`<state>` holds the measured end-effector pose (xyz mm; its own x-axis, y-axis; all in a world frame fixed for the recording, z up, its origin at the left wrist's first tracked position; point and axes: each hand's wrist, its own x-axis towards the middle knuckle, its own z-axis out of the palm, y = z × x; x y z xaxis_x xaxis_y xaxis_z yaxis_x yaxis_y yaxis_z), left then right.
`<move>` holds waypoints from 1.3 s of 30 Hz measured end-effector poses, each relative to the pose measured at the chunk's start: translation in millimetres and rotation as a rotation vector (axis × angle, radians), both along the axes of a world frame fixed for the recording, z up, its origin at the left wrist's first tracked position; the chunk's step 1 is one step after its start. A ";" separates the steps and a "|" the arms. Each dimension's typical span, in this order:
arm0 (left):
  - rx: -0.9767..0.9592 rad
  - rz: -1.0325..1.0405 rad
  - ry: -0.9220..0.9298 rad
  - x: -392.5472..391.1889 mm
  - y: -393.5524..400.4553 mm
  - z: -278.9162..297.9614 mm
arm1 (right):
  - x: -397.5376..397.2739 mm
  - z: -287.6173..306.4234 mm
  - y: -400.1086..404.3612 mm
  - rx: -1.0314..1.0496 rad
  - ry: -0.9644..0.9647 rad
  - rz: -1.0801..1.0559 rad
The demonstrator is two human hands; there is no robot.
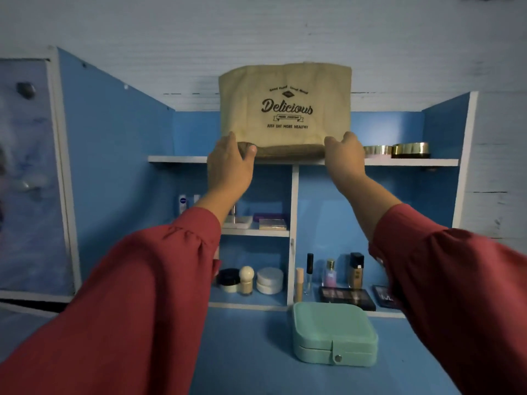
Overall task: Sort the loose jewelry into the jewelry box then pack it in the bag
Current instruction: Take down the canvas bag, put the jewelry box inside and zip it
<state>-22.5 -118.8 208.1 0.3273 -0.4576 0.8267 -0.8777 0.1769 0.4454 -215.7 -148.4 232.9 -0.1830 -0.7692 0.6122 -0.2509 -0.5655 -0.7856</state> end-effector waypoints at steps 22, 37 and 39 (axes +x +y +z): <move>0.188 -0.115 0.328 12.6 -29.0 36.9 | -5.0 32.6 -42.8 0.206 0.012 -0.002; -0.029 -0.406 0.477 1.4 53.6 18.6 | -11.4 15.8 42.6 0.012 -0.138 0.139; -0.044 -0.446 0.511 1.2 67.7 11.5 | -13.4 8.9 57.2 -0.031 -0.149 0.153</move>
